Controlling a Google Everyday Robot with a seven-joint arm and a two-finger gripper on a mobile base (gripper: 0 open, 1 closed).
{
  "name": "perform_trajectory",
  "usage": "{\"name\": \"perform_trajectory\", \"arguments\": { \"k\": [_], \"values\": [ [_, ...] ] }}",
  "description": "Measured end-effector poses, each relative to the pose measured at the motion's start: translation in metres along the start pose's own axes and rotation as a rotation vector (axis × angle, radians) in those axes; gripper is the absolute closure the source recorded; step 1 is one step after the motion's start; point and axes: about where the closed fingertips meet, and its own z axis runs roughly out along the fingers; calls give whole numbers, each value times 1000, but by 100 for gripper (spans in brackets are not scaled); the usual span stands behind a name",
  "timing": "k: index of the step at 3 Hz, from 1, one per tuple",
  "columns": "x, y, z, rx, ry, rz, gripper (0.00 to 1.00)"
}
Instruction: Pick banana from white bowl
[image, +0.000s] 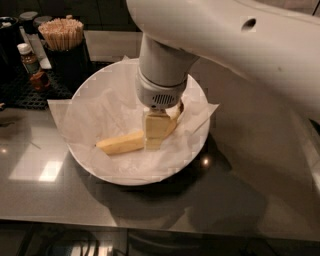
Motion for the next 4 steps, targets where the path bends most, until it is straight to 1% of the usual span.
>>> {"name": "perform_trajectory", "arguments": {
  "k": [1, 2, 3, 4],
  "values": [
    [3, -9, 15, -40, -10, 10, 24],
    [0, -9, 24, -69, -15, -6, 35],
    [-5, -4, 22, -65, 0, -25, 31],
    [-5, -1, 25, -83, 2, -32, 28]
  ]
}}
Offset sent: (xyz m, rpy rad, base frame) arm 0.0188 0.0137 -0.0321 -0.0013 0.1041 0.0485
